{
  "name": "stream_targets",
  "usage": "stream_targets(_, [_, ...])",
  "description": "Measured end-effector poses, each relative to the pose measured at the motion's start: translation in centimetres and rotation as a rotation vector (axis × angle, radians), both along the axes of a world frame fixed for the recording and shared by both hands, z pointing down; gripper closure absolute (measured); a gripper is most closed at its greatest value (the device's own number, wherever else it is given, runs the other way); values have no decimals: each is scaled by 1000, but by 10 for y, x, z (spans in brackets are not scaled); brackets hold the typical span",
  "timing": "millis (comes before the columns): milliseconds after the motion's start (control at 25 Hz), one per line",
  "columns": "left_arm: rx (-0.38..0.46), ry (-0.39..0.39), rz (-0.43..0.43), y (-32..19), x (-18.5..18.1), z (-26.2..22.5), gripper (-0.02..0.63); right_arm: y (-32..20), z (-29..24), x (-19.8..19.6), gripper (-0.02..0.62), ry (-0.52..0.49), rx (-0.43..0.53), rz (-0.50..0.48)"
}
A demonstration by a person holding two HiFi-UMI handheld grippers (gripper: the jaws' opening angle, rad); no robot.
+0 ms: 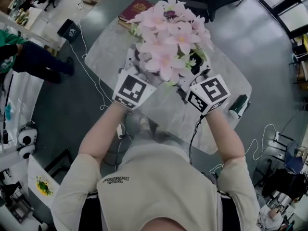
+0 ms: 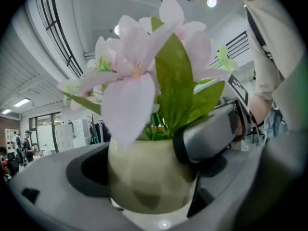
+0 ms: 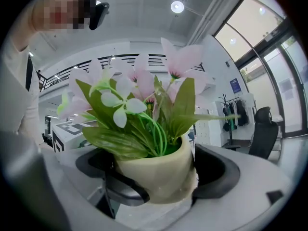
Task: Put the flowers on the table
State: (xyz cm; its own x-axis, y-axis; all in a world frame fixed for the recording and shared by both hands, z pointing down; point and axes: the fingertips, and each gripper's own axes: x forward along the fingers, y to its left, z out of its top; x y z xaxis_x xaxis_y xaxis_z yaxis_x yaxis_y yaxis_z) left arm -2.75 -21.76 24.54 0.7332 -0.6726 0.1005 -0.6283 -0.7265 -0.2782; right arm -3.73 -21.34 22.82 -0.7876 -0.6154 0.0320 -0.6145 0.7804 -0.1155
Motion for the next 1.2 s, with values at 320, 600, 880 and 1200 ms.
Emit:
stream_targets(320, [5, 0, 35, -72, 13, 47, 112, -72, 47, 12, 75, 32, -4, 36])
stream_targets(600, [-37, 18, 57, -120, 19, 116, 112, -121, 117, 17, 75, 44, -44, 60])
stream_targets(880, [-70, -16, 70, -162, 16, 201, 112, -164, 202, 14, 75, 55, -89, 71])
stream_targets(1200, [-133, -28, 102, -190, 23, 281, 112, -193, 280, 21, 75, 39, -153, 96])
